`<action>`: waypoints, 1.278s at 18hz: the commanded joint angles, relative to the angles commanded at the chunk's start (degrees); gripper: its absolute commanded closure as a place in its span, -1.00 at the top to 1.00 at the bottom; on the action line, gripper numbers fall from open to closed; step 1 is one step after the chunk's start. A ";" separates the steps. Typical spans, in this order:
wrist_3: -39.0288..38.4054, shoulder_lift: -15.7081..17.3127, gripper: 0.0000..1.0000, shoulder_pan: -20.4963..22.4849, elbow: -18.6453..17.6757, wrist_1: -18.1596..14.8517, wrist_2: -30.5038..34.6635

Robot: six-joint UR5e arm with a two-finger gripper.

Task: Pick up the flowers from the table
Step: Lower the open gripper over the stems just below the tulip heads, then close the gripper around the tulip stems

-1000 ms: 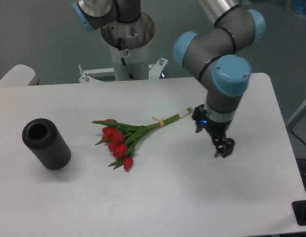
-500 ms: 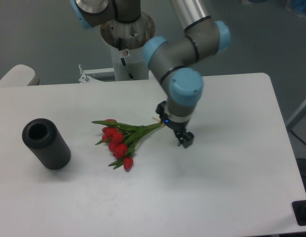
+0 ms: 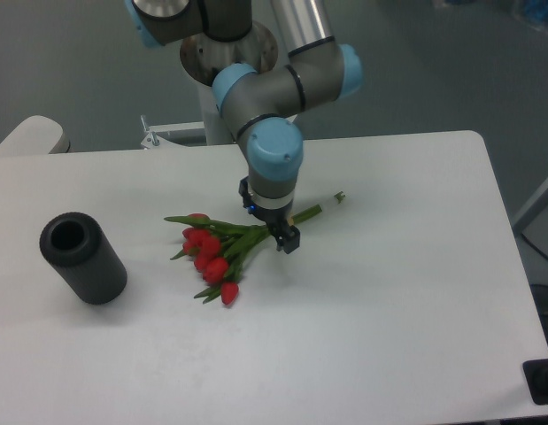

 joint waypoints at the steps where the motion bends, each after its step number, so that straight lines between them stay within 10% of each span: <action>1: -0.45 -0.09 1.00 -0.53 -0.44 0.70 0.00; 12: -3.79 -1.50 1.00 -2.91 -2.64 7.38 -0.09; 18: -3.53 -1.85 0.02 -2.91 -1.94 8.44 -0.09; 23: -3.35 -1.94 -0.27 -2.91 -1.24 8.44 -0.09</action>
